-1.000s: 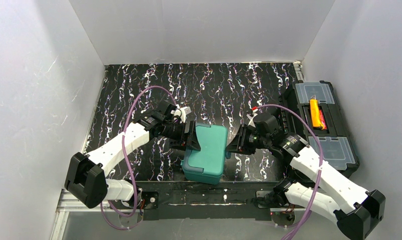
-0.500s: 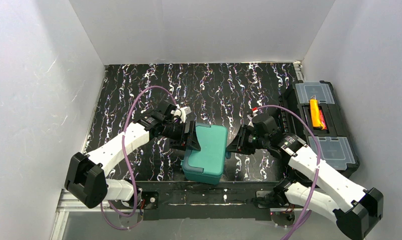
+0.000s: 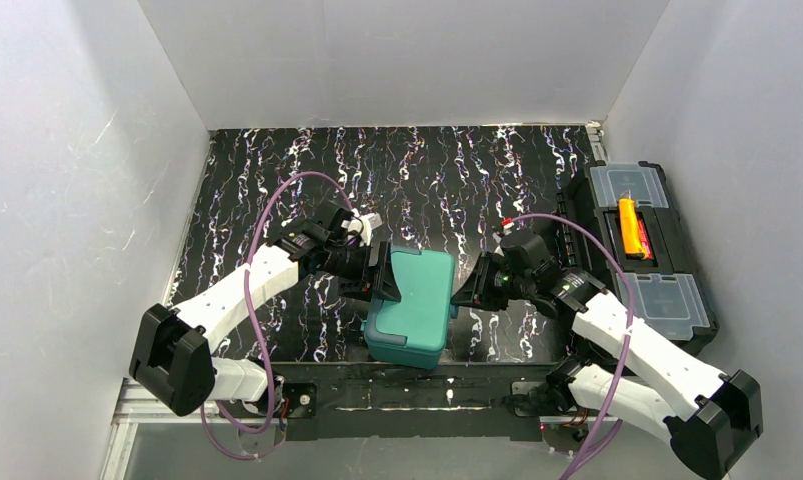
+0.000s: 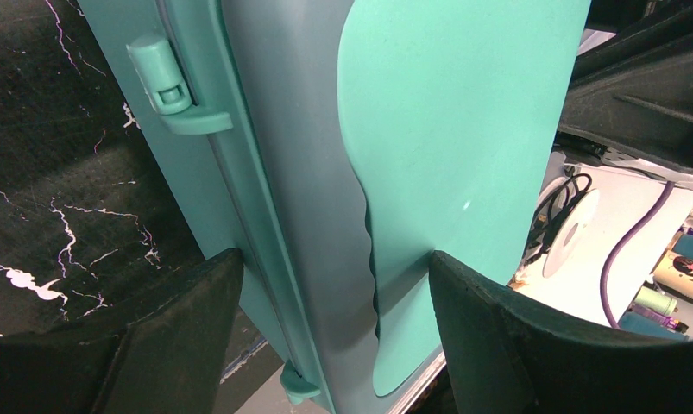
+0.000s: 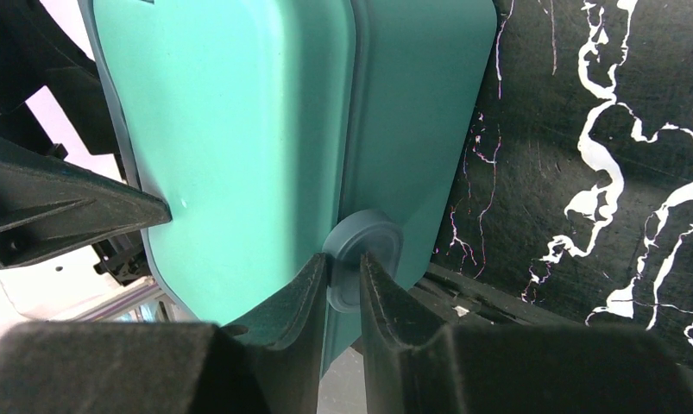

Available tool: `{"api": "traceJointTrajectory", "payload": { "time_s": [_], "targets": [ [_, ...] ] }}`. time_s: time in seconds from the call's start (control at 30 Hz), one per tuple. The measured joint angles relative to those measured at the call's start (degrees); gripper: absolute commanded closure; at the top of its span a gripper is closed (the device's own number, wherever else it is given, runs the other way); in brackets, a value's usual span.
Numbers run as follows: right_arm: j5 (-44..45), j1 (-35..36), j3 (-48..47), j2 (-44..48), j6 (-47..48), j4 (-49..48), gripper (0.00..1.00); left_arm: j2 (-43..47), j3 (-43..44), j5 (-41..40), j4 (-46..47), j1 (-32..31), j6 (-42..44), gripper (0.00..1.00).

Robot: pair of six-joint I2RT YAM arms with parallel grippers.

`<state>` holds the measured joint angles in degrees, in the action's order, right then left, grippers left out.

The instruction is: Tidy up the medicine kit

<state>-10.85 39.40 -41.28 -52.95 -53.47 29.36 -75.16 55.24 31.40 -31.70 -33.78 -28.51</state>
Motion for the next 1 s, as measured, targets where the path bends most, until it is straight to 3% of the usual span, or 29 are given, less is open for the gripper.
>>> {"api": "traceJointTrajectory", "payload": {
  "time_s": [0.33,0.63,1.0],
  "targets": [
    [-0.6,-0.4,4.0,2.4,-3.1,-4.5,0.77,-0.5,0.4,0.0,-0.3,-0.1,0.0,0.25],
    [-1.7,-1.1,12.9,7.6,-11.1,-16.1,0.76,-0.6,1.0,-1.2,-1.4,-0.2,-0.3,0.25],
    [0.1,-0.9,12.8,9.2,-10.6,-14.6,0.61,-1.1,2.7,-3.4,-3.1,-1.2,-0.7,0.24]
  ]
}}
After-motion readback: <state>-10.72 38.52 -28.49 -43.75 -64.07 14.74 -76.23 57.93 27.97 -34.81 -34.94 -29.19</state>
